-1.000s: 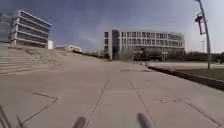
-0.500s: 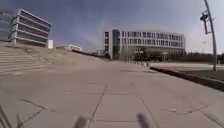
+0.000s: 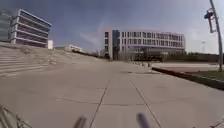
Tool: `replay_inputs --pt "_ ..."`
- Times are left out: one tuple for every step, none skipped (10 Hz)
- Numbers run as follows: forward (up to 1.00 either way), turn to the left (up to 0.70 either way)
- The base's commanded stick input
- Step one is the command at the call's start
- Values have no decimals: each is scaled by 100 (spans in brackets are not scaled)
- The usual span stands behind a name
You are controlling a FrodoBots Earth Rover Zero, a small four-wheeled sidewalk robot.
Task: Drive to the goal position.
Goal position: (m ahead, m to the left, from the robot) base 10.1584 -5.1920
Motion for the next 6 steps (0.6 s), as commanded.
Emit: replay_inputs --pt "70 0" --pt "70 0" --pt "70 0" --pt "70 0" --pt "70 0" --pt "70 0"
